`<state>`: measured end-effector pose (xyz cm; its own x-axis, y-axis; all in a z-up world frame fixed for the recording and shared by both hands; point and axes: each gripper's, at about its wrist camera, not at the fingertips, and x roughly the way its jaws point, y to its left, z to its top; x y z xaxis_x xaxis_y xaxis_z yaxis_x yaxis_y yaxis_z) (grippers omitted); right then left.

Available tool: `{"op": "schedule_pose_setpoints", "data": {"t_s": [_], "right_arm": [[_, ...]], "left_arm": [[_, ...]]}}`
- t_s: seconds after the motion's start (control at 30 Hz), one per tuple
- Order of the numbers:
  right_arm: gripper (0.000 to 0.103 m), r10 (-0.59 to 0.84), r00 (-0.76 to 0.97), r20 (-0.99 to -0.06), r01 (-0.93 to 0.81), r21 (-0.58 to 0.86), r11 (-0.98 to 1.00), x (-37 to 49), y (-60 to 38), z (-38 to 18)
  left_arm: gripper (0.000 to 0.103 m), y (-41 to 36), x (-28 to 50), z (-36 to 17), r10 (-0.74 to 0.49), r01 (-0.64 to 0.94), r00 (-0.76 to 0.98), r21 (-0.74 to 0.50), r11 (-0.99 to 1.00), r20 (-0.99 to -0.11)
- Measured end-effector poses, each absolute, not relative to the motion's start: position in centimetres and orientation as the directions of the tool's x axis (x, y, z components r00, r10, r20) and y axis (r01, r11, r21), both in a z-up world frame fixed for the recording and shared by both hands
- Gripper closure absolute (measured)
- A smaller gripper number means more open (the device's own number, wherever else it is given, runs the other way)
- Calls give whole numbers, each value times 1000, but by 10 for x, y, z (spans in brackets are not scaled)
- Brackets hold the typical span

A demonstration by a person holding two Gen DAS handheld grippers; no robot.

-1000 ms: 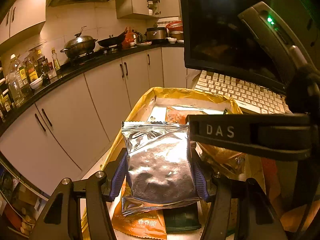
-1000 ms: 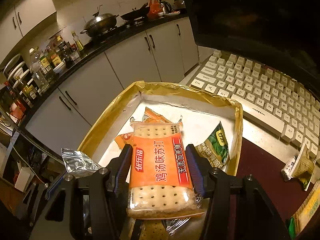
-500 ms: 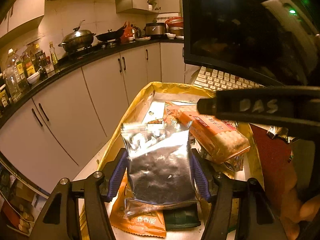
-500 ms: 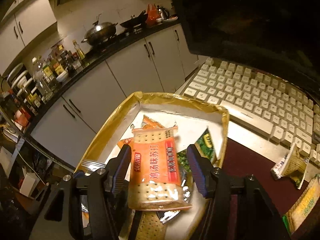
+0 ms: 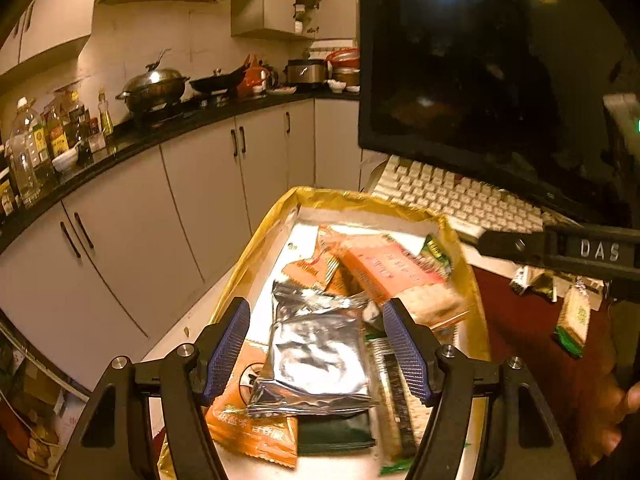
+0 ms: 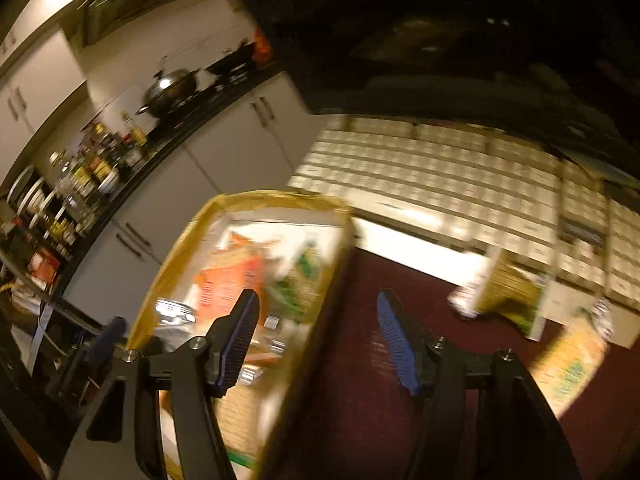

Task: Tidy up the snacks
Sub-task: 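Move both open tools back toward the snacks on the desk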

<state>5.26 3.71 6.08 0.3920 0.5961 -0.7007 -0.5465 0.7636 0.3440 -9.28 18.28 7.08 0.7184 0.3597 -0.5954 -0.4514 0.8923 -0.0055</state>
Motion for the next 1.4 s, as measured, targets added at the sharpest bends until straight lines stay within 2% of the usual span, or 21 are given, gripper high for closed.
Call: {"op": "schedule_pose_setpoints", "data": {"t_s": [0.23, 0.37, 0.47, 0.57, 0.7, 0.83, 0.97, 1.17, 1.27, 1.4], "right_arm": [[37, 488, 361, -794, -452, 309, 837, 77, -12, 28], [37, 467, 349, -813, -425, 307, 852, 78, -32, 18], [37, 430, 348, -833, -416, 273, 867, 73, -49, 16], [37, 361, 393, -845, -371, 213, 904, 73, -66, 21], [37, 461, 420, -782, -354, 327, 876, 91, -78, 36], [37, 521, 445, -728, -390, 366, 845, 114, -63, 40], [37, 511, 432, -743, -404, 348, 846, 130, -50, 28], [37, 562, 245, -790, -381, 455, 805, 116, -45, 15], [37, 678, 133, -723, -363, 601, 712, 96, -59, 18], [37, 638, 277, -718, -353, 542, 763, 80, -92, 43]], "left_arm": [[27, 151, -89, 86, 305, -374, 762, -4, 928, -571], [27, 131, -79, 90, 260, -318, 774, 0, 948, -577], [27, 121, -74, 90, 194, -266, 778, -33, 963, -597], [27, 111, -71, 91, 184, -244, 781, -20, 970, -597], [27, 103, -67, 85, 167, -226, 774, -19, 974, -611], [27, 97, -65, 80, 152, -207, 767, -16, 978, -623], [27, 95, -64, 77, 145, -195, 765, -12, 981, -628], [27, 96, -61, 74, 139, -191, 760, -14, 982, -635], [27, 97, -60, 74, 134, -191, 762, -22, 981, -634], [27, 91, -53, 73, 106, -168, 752, -33, 985, -651]]}}
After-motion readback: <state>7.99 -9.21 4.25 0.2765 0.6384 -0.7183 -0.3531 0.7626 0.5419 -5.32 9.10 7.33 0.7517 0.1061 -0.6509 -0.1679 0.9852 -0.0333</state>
